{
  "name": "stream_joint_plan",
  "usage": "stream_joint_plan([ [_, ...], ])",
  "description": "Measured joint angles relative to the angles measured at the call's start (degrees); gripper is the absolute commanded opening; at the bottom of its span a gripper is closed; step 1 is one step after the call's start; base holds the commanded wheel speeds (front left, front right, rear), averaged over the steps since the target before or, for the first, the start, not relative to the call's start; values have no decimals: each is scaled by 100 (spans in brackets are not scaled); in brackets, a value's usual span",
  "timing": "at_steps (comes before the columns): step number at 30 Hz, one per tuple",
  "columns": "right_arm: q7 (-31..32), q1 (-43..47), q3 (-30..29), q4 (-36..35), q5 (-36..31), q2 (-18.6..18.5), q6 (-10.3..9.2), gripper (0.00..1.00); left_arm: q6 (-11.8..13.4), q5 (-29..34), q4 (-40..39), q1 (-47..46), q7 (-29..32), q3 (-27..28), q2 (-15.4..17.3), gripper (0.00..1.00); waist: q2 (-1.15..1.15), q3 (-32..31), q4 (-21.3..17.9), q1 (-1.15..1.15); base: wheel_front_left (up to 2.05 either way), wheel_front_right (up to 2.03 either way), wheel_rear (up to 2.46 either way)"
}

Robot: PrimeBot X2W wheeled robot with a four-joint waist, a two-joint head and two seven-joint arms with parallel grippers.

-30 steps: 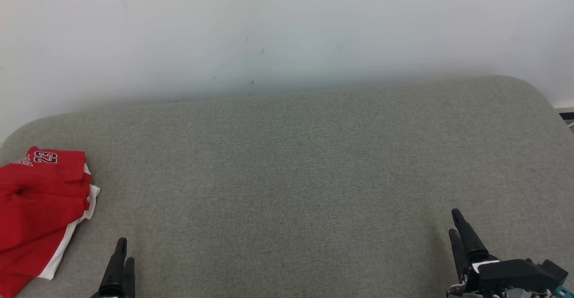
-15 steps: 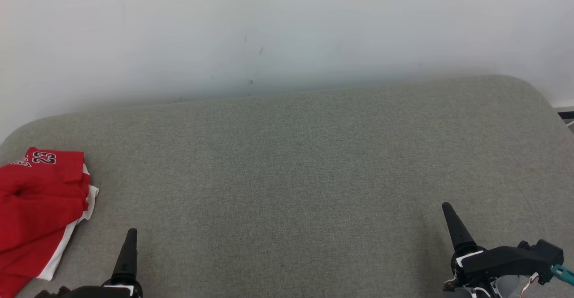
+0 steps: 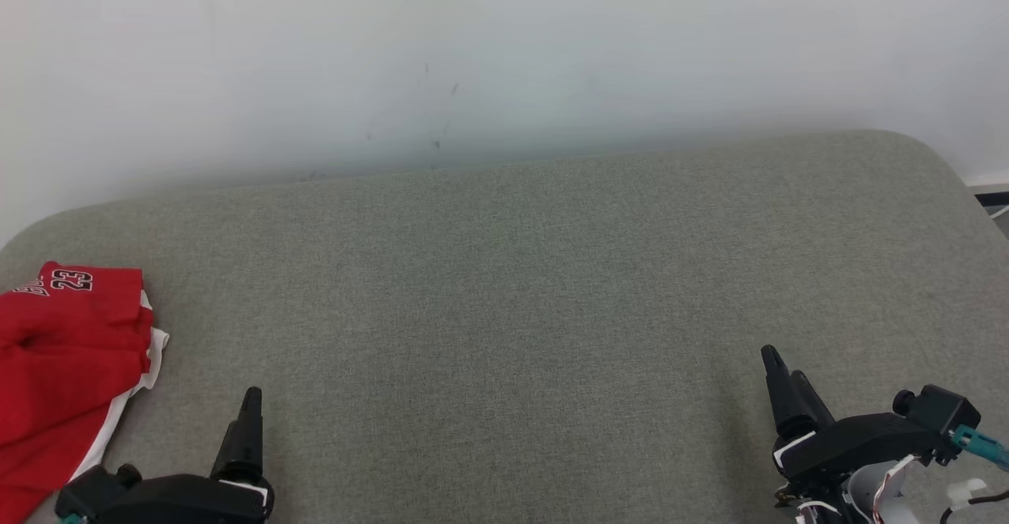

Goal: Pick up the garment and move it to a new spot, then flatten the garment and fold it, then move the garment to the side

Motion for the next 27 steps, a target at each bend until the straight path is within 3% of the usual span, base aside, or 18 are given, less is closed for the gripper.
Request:
stream_joint_plan([
  [27,-588,-265,559,212,-2359,-241,-404,100,463,2058,283,-422,-568,-992,407,100,0,-30,43,0,0,0,0],
])
